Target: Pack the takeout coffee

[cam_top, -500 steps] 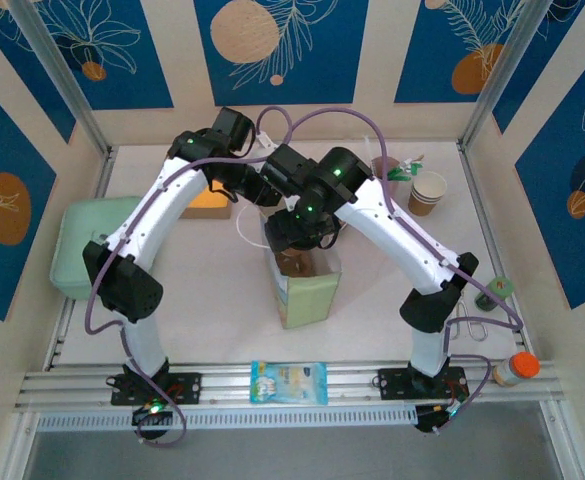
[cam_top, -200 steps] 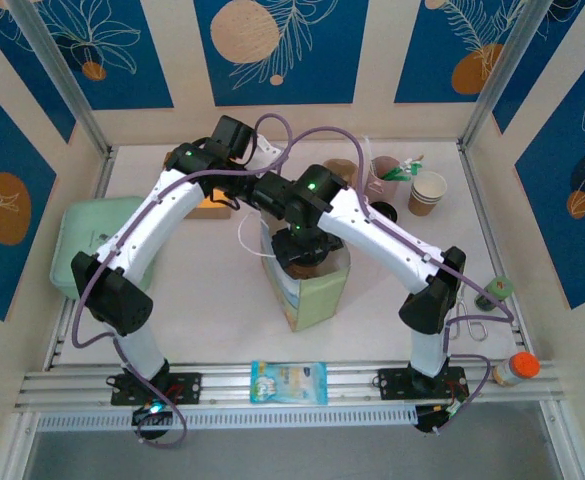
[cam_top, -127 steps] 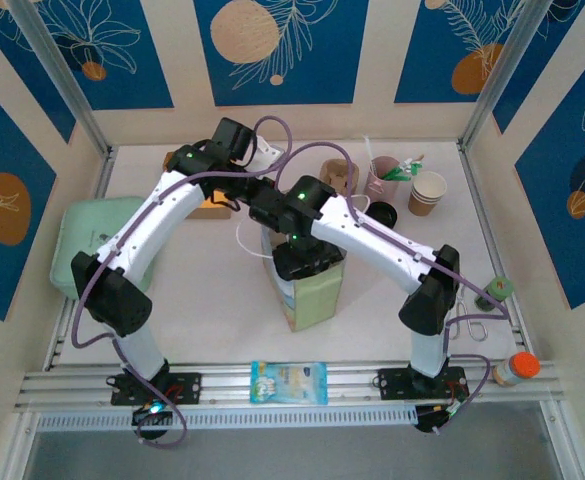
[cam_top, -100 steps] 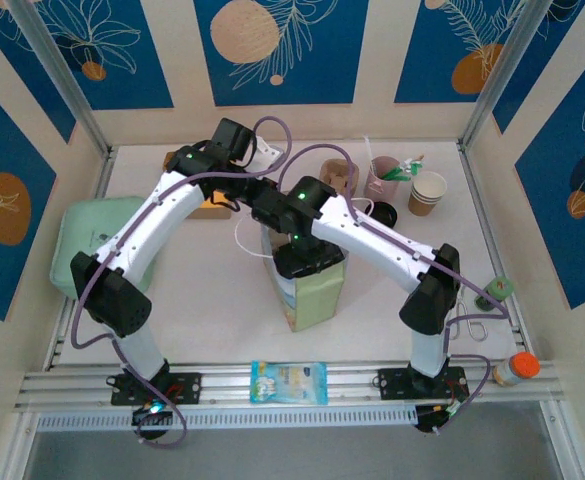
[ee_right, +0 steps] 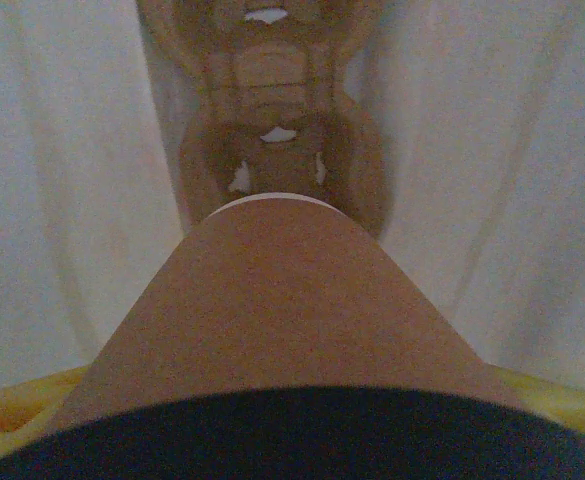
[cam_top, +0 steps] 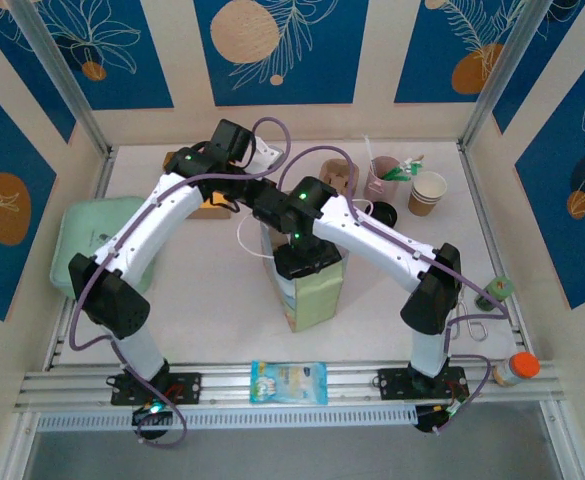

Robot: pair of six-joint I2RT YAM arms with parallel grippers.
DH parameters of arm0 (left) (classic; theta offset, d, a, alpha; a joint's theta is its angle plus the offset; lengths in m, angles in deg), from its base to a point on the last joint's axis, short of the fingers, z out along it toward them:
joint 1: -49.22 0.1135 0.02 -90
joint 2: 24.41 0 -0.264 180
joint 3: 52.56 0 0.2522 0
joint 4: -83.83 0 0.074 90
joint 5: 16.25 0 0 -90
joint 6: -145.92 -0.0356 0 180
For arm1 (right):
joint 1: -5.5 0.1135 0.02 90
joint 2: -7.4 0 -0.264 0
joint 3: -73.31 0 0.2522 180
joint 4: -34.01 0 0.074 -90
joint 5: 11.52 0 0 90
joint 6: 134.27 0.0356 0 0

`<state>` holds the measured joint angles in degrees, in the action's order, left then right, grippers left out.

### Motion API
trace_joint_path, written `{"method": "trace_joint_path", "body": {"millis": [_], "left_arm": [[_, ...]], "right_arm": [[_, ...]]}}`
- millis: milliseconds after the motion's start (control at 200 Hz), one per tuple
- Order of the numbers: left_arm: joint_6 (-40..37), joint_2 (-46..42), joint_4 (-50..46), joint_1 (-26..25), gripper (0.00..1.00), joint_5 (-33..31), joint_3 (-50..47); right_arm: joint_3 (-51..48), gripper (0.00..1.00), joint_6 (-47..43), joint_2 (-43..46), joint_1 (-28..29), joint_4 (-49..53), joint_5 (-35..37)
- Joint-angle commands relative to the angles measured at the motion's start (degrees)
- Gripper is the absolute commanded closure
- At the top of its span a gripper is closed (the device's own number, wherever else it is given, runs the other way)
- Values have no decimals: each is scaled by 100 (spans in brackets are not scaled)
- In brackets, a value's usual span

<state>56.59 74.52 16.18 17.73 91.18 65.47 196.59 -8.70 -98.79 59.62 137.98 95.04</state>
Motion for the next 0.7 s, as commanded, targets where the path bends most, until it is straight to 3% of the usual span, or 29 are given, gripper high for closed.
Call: {"method": "trace_joint_path", "body": {"millis": [0,170,405,695], "left_arm": [[92,-173,58,-51,100,-68,-47],[143,-133,78,-51,100,-90,-47],[161,-175,78,-51,100,-108,-56],[170,-212,80,-45,100,-73,-38]], "right_arm": [[343,46,-32,16,172,-65,-415],[292,46,-100,2,230,-243,-636],[-379,45,26,119,-118,-525,-706],[-319,46,181,3,-172,-342,-229]]}}
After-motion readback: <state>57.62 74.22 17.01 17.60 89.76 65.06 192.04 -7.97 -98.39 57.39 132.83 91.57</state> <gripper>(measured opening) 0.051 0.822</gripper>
